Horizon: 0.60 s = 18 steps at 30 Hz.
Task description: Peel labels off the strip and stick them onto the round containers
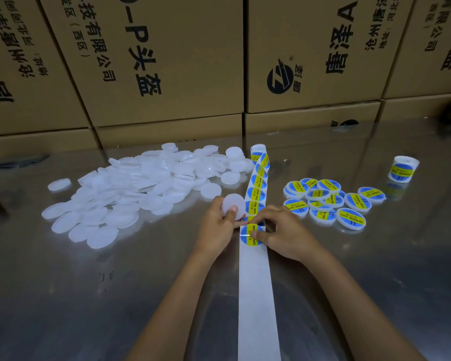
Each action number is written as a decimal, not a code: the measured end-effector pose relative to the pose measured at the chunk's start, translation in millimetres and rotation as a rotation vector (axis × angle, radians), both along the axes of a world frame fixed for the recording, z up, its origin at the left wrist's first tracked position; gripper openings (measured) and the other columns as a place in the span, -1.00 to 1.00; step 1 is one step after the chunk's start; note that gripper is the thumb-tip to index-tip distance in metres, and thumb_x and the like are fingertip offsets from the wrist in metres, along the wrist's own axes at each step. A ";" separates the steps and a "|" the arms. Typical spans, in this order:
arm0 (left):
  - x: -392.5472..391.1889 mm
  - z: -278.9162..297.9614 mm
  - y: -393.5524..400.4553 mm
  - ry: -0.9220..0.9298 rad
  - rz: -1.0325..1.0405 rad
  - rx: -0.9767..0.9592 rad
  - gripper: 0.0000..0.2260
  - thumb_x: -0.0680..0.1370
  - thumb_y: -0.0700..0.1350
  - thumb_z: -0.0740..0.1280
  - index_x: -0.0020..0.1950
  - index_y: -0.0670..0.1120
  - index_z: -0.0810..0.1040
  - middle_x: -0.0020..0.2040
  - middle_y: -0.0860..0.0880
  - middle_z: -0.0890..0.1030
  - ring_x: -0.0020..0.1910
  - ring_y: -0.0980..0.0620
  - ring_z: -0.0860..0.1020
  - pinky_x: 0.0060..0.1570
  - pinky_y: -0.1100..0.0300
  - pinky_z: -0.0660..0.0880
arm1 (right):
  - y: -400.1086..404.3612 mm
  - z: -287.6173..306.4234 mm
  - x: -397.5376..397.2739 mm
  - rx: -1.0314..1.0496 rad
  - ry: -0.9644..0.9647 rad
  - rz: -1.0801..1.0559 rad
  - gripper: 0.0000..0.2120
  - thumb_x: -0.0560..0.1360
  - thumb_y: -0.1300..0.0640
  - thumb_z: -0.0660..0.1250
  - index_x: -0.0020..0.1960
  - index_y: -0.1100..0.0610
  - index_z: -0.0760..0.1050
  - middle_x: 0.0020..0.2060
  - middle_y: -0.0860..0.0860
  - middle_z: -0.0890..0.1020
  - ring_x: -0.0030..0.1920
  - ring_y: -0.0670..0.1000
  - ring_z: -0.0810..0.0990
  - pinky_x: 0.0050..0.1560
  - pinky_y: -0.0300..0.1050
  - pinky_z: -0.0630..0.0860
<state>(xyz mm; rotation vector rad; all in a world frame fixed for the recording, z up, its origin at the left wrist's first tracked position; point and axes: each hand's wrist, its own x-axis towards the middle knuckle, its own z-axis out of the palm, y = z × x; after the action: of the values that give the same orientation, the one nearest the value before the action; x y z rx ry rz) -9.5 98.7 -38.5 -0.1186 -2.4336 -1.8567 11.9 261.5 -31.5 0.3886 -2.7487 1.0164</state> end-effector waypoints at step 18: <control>2.8 10.0 0.0 -0.085 0.024 0.231 -0.89 0.65 -0.27 0.21 0.11 -0.23 0.50 0.17 -0.24 0.63 -0.06 -0.15 0.72 -0.02 0.10 0.64 | 0.4 20.2 5.8 -1.123 -0.201 0.041 -0.80 0.49 0.39 0.36 0.04 0.16 0.56 -0.11 0.08 0.65 -0.08 0.04 0.62 0.00 -0.04 0.55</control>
<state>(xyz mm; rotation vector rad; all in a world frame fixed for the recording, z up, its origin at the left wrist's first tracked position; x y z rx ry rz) -6.7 98.8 -28.4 0.0041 -2.2383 -2.1556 17.7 261.9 -11.4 0.1414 -1.8343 2.4157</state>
